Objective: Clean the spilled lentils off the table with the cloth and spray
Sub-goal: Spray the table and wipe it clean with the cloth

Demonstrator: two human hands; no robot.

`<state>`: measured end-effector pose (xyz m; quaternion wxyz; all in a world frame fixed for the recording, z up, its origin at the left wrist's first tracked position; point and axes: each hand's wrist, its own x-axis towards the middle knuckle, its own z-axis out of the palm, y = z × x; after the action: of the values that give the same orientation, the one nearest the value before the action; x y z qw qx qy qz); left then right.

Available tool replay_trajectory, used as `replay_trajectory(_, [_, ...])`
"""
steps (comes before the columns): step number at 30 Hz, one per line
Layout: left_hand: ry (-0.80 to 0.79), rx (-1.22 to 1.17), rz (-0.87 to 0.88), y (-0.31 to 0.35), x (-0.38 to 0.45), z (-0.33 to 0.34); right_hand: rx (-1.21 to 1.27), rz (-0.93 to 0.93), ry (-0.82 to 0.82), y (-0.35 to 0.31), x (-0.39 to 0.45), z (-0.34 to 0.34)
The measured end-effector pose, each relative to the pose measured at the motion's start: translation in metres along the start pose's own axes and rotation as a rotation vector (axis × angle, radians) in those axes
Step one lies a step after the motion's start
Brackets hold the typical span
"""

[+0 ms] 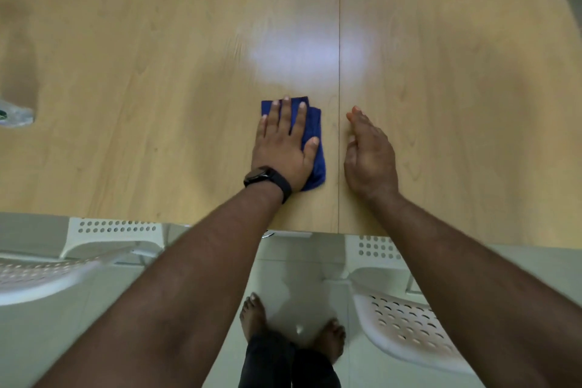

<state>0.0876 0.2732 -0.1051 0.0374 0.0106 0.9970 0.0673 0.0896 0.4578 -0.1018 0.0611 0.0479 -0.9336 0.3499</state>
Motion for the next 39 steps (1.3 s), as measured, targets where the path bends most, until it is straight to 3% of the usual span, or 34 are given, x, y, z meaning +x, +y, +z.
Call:
replay_trajectory(6, [-0.003, -0.004, 0.106, 0.034, -0.045, 0.011, 0.029, 0.018, -0.016, 0.001, 0.0, -0.002])
replay_trajectory(13, [-0.017, -0.009, 0.147, 0.029, -0.056, 0.009, 0.009, 0.028, -0.039, 0.0, 0.0, -0.004])
replay_trajectory(25, [-0.01, -0.019, 0.135, 0.027, -0.061, 0.011, -0.02, 0.029, -0.043, -0.003, -0.001, -0.004])
replay_trajectory(30, [-0.107, -0.05, 0.139, 0.028, -0.061, 0.002, -0.037, 0.04, -0.073, -0.003, -0.003, -0.006])
replay_trajectory(35, [-0.196, -0.25, 0.161, -0.003, -0.056, -0.028, 0.001, 0.133, -0.074, -0.025, -0.001, -0.009])
replay_trajectory(39, [-0.169, -0.238, 0.03, -0.062, -0.064, -0.048, -0.078, 0.045, -0.092, -0.079, 0.002, 0.009])
